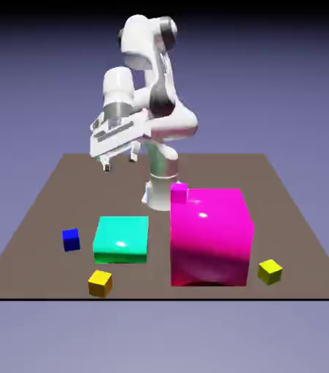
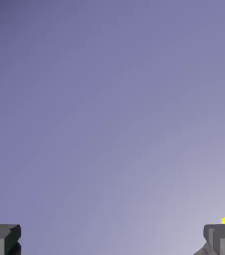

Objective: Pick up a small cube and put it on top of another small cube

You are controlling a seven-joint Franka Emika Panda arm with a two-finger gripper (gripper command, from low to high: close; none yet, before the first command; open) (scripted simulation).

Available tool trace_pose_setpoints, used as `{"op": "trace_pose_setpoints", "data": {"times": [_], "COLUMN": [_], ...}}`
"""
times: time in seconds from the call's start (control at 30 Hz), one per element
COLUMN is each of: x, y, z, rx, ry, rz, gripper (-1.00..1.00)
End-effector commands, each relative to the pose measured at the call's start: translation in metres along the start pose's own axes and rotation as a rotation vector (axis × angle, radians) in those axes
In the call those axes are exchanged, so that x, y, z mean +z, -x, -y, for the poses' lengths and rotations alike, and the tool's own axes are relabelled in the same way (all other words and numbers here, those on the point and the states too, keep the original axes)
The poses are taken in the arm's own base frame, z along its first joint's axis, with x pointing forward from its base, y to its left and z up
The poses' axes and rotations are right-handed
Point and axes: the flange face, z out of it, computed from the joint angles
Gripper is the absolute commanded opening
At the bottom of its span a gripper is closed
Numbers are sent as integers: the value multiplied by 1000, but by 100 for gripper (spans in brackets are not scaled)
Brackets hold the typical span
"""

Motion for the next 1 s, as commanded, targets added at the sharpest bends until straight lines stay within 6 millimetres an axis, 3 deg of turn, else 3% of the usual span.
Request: {"op": "trace_pose_setpoints", "data": {"times": [0.0, 0.23, 0.47, 0.73, 0.97], "x": [1, 8, 20, 36, 47], "y": [-9, -72, -127, -178, -209], "z": [-3, -36, -84, -154, -227], "rx": [57, 455, 852, 1302, 1692], "ry": [0, 13, 42, 89, 138], "rz": [4, 27, 40, 33, 0], "gripper": [0, 0, 0, 0, 0]}}
